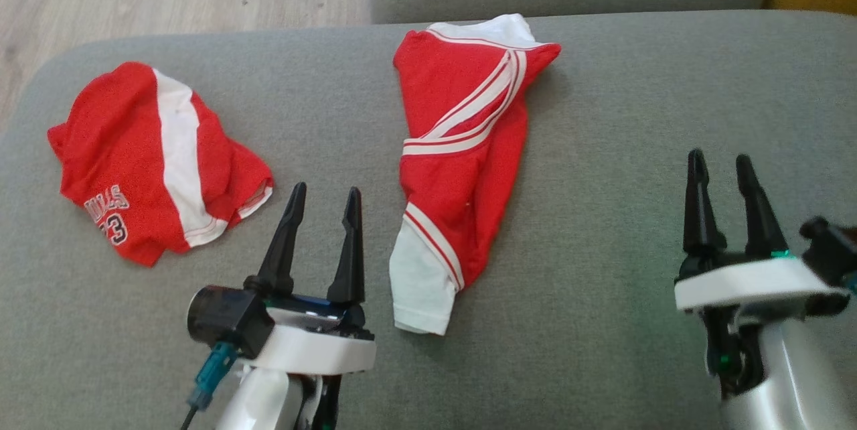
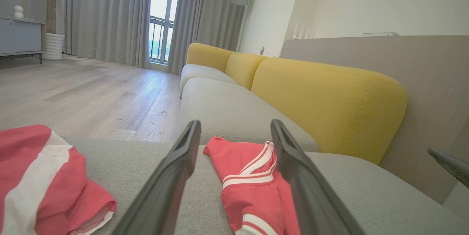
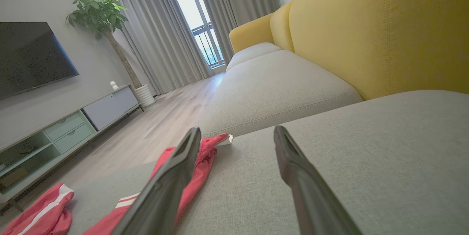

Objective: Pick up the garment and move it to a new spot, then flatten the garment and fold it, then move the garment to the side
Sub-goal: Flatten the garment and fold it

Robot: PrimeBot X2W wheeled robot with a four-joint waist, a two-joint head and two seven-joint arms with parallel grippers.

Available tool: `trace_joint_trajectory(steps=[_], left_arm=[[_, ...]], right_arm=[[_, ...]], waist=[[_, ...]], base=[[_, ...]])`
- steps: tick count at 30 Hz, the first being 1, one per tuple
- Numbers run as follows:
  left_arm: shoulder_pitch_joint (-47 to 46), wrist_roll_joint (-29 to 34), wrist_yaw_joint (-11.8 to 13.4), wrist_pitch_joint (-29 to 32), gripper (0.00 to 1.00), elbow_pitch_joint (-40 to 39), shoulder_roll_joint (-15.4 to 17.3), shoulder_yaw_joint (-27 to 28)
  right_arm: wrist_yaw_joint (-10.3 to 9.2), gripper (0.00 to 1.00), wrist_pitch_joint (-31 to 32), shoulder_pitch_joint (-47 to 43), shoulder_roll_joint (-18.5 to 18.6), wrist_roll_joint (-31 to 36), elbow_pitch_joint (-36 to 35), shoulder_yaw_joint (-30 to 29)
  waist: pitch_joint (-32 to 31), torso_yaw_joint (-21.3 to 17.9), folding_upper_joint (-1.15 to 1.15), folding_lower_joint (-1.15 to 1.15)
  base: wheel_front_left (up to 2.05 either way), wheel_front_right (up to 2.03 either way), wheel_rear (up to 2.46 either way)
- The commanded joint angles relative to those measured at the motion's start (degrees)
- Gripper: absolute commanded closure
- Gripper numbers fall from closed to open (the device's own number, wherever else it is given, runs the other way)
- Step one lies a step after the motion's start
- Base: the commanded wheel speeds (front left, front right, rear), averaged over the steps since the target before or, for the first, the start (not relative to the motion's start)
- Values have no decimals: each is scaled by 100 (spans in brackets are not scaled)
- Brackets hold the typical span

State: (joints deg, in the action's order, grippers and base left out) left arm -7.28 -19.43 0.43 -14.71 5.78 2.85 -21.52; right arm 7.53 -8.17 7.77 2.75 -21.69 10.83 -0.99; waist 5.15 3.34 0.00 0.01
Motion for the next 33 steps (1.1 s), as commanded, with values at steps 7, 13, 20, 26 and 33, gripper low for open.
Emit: trace_joint_trajectory(steps=[7, 13, 20, 26, 33], left_arm=[[-383, -13, -17, -29, 0, -156, 3, 23], [-491, -95, 15, -29, 0, -143, 3, -112], [-586, -204, 67, -29, 0, -156, 3, -307], [-663, -268, 105, -29, 0, -211, 3, -428], [-761, -323, 148, -29, 0, -238, 3, -524]], right_arm=[[-4, 0, 282, 1096, 13, 119, 439, -143], [-4, 0, 786, 2287, 13, -60, 1713, -826], [-4, 0, 1099, 3499, 13, -116, 3204, -1398], [-4, 0, 1120, 4056, 55, 120, 4046, -1800], [-4, 100, 943, 4633, 69, 304, 4759, -1866]], waist=[[327, 503, 0, -1], [671, 1039, 0, -1], [951, 1516, 0, -1], [1113, 1707, 0, -1], [1276, 1829, 0, -1]], base=[[0, 0, 0], [0, 0, 0], [0, 0, 0], [0, 0, 0], [0, 0, 0]])
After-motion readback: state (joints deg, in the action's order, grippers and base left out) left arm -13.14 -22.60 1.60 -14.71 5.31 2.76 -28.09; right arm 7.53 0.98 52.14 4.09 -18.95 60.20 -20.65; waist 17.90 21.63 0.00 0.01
